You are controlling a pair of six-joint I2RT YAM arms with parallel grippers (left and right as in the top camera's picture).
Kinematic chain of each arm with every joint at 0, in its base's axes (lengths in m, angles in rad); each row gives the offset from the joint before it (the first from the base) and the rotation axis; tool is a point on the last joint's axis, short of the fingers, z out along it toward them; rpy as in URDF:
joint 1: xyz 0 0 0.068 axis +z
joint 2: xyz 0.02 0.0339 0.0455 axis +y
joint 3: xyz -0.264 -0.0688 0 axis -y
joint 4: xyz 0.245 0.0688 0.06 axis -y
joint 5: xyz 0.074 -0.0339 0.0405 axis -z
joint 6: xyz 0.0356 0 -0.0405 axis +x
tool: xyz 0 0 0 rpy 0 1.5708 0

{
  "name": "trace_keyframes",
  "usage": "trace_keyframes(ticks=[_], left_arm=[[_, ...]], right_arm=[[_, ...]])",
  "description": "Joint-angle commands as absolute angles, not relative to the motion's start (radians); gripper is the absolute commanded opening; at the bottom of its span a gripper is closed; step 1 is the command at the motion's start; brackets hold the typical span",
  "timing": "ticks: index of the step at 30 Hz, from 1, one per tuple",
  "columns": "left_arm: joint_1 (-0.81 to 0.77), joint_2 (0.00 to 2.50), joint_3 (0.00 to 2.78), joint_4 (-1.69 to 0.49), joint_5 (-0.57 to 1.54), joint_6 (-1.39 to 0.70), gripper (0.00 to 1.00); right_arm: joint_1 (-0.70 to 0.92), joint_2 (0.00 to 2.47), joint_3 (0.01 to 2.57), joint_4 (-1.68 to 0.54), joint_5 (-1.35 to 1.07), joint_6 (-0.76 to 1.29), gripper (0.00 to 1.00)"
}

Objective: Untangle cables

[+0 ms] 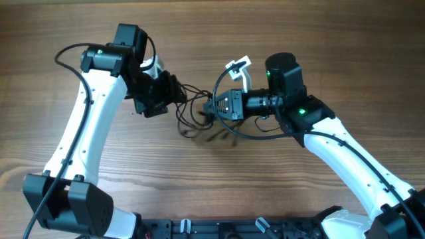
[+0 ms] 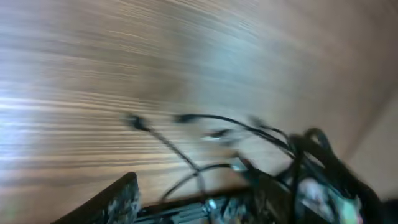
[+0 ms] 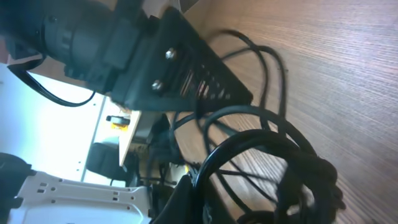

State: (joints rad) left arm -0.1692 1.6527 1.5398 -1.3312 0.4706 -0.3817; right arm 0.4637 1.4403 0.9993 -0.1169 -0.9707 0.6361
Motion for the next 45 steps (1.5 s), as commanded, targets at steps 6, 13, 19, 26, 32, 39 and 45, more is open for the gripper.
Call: trace_keyframes(ticks=[6, 13, 19, 26, 32, 39, 45], left_arm=[[-0.081, 1.637, 1.538, -1.335, 0.294, -0.484, 0.59], [0.036, 1.636, 1.538, -1.401, 1.124, 0.184, 0.64], [0.035, 1.636, 1.538, -1.419, 1.178, 0.228, 0.67], [-0.09, 1.636, 1.538, -1.379, 0.887, 0.044, 0.57], [-0.171, 1.636, 1.538, -1.308, 0.768, -0.084, 0.4], [-0.087, 1.619, 1.566, -1.33, 0.463, -0.294, 0.49], [-0.096, 1.506, 1.645, -1.346, 0.726, -0.108, 0.57]], right_arm=[[0.426, 1.423, 1.015, 0.024, -1.155, 0.735, 0.04], [0.386, 1.423, 1.015, -0.178, -0.922, 0.644, 0.04], [0.406, 1.423, 1.015, -0.23, -0.897, 0.606, 0.04], [0.471, 1.423, 1.015, -0.108, -0.937, 0.71, 0.04], [0.48, 1.423, 1.015, -0.123, -0.921, 0.702, 0.04], [0.48, 1.423, 1.015, -0.297, -0.713, 0.669, 0.04], [0.48, 1.423, 1.015, -0.307, -0.707, 0.667, 0.04]])
